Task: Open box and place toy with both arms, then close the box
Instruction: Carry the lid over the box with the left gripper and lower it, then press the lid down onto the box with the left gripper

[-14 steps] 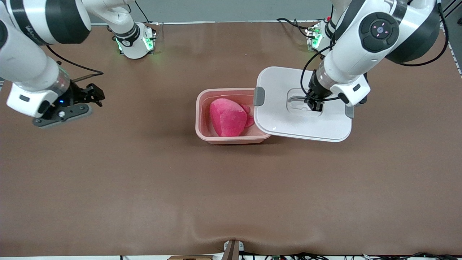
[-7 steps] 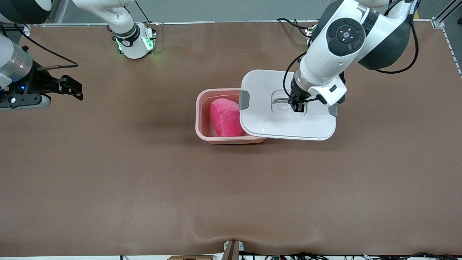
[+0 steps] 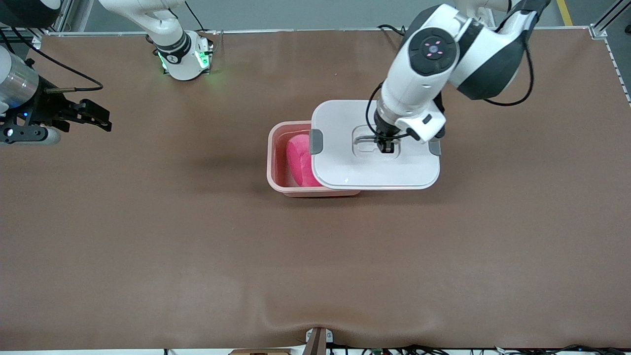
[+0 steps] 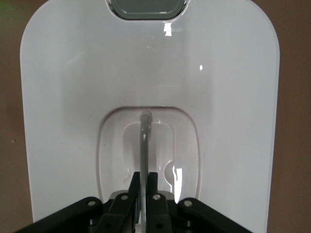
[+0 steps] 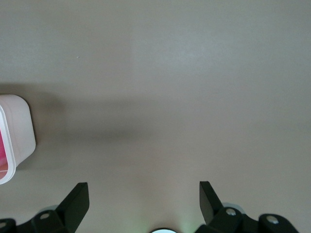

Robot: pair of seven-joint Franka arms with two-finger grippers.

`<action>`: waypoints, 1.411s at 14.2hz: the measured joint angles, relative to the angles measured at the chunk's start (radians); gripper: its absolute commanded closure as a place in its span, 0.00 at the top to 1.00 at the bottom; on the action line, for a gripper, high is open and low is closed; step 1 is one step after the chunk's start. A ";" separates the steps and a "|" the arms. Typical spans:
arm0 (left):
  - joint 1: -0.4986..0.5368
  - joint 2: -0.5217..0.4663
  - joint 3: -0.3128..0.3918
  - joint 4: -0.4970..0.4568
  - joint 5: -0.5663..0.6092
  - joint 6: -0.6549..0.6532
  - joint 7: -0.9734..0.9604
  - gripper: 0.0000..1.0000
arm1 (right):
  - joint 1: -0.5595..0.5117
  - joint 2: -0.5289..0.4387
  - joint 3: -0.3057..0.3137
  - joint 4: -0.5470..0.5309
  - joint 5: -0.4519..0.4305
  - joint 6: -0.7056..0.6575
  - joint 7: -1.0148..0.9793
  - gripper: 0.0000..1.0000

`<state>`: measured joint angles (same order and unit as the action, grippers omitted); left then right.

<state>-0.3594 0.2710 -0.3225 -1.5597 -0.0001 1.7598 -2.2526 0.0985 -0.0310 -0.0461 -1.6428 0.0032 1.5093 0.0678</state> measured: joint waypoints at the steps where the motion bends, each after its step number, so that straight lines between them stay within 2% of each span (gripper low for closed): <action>1: -0.020 0.013 0.000 0.000 0.013 0.010 -0.030 0.00 | -0.013 0.000 -0.001 0.000 0.018 0.000 0.000 1.00; 3: -0.057 0.036 -0.001 0.000 0.022 0.036 -0.089 0.00 | -0.036 0.000 -0.001 0.002 0.050 -0.001 -0.001 1.00; 10: -0.119 0.093 -0.001 0.000 0.025 0.126 -0.208 0.00 | -0.054 -0.010 -0.001 0.004 0.056 -0.002 -0.001 1.00; 14: -0.165 0.131 -0.002 0.000 0.092 0.162 -0.284 0.00 | -0.058 -0.010 0.000 0.008 0.059 -0.001 -0.017 1.00; 20: -0.210 0.181 -0.002 0.000 0.132 0.229 -0.330 0.00 | -0.082 -0.010 -0.003 0.008 -0.006 0.020 -0.063 1.00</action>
<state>-0.5693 0.4522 -0.3246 -1.5596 0.1321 1.9891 -2.5825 0.0165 -0.0410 -0.0493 -1.6352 -0.0023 1.5290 0.0047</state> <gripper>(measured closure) 0.930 0.000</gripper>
